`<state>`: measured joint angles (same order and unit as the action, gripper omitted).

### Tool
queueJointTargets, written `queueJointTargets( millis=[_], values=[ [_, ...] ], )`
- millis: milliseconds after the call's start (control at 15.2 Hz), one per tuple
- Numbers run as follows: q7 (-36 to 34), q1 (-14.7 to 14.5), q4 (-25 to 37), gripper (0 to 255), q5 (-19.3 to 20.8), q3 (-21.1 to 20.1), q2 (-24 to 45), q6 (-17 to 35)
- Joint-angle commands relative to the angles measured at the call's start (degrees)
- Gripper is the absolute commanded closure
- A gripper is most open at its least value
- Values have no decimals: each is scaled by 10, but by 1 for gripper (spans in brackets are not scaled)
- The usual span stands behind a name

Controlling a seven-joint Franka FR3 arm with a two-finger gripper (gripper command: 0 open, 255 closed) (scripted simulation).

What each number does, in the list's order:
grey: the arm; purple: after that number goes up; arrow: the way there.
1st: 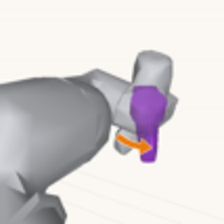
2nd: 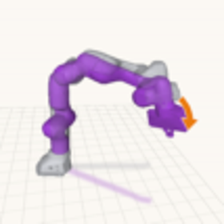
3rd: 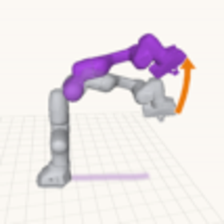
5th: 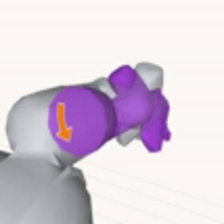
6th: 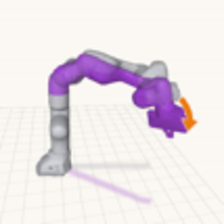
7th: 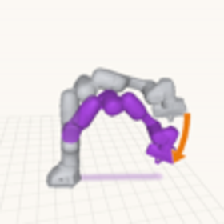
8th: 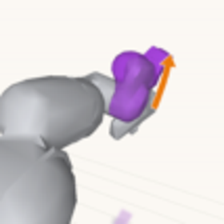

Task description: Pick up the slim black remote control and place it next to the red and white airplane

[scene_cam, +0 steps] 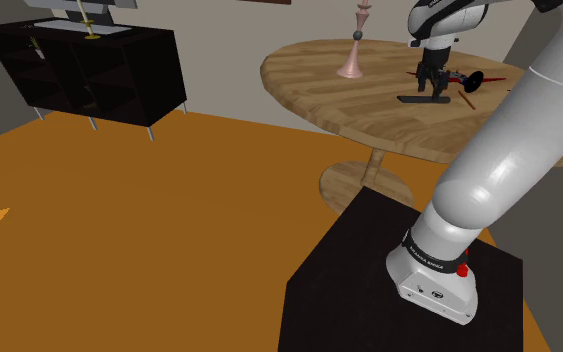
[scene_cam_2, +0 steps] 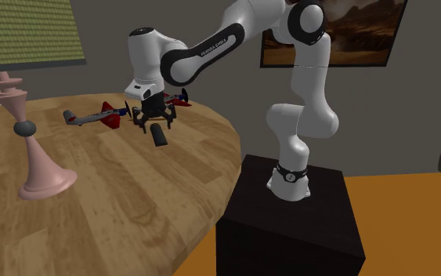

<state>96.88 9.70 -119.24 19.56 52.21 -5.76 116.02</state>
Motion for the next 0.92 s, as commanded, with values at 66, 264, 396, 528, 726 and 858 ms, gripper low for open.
queueJointTargets(
  millis=[66,264,396,528,726,858],
  values=[
    [0,0,0,0,0,0,0,0],
    [-9,-6,41,0,9,-17,-23,-61],
    [-10,-7,52,0,10,-21,-27,-76],
    [-10,-7,52,0,10,-21,-27,-76],
    [-10,-7,52,0,10,-21,-27,-76],
    [-10,-7,52,0,10,-21,-27,-76]
  ],
)
